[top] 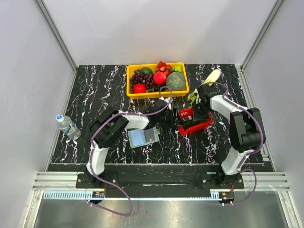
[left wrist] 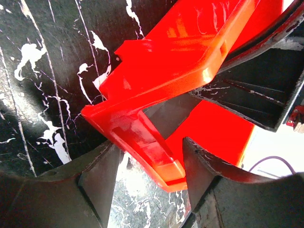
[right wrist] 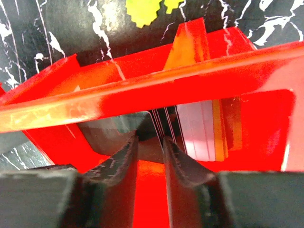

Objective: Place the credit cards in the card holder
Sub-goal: Pick up the credit card from the storage box.

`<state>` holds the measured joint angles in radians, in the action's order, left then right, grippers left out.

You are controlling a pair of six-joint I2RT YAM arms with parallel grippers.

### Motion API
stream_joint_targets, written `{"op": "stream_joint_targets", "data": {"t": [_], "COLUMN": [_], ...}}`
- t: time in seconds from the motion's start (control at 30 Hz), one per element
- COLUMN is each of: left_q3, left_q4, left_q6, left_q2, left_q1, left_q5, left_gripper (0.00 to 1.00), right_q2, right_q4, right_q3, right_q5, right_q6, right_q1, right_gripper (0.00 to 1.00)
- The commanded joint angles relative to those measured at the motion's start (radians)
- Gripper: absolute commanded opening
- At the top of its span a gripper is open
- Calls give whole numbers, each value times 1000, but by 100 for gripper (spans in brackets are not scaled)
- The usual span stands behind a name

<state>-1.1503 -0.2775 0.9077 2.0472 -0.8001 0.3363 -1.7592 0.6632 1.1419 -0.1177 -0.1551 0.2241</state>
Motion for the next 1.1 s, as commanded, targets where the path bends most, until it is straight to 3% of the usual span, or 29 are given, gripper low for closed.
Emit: {"op": "stream_joint_targets", "data": {"t": [0.0, 0.13, 0.3, 0.5, 0.7, 0.83, 0.9, 1.07], "left_q3": [-37, -38, -37, -37, -32, -25, -20, 4], "left_q4": [-6, -11, -11, -14, -22, -25, -31, -40], "left_q6": [-13, -13, -15, -16, -18, -15, -13, -24], "left_q2": [16, 21, 16, 16, 13, 7, 2, -27], "left_q1": [6, 7, 9, 9, 10, 12, 12, 13], "left_q5": [20, 26, 27, 33, 33, 29, 26, 7], "left_gripper": [58, 58, 57, 57, 57, 56, 56, 56], "right_q2": [29, 66, 124, 136, 118, 95, 84, 128], "right_q4": [15, 16, 16, 0, -11, -24, -24, -42], "right_q3": [35, 44, 44, 30, 21, 21, 21, 10], "right_q5": [-39, -40, -112, -215, -281, -296, -301, -251], "right_q6": [14, 6, 9, 2, 11, -1, -1, 0], "right_q1": [-2, -2, -2, -2, -2, -2, -2, -2], "right_gripper": [26, 12, 5, 5, 17, 19, 19, 6]}}
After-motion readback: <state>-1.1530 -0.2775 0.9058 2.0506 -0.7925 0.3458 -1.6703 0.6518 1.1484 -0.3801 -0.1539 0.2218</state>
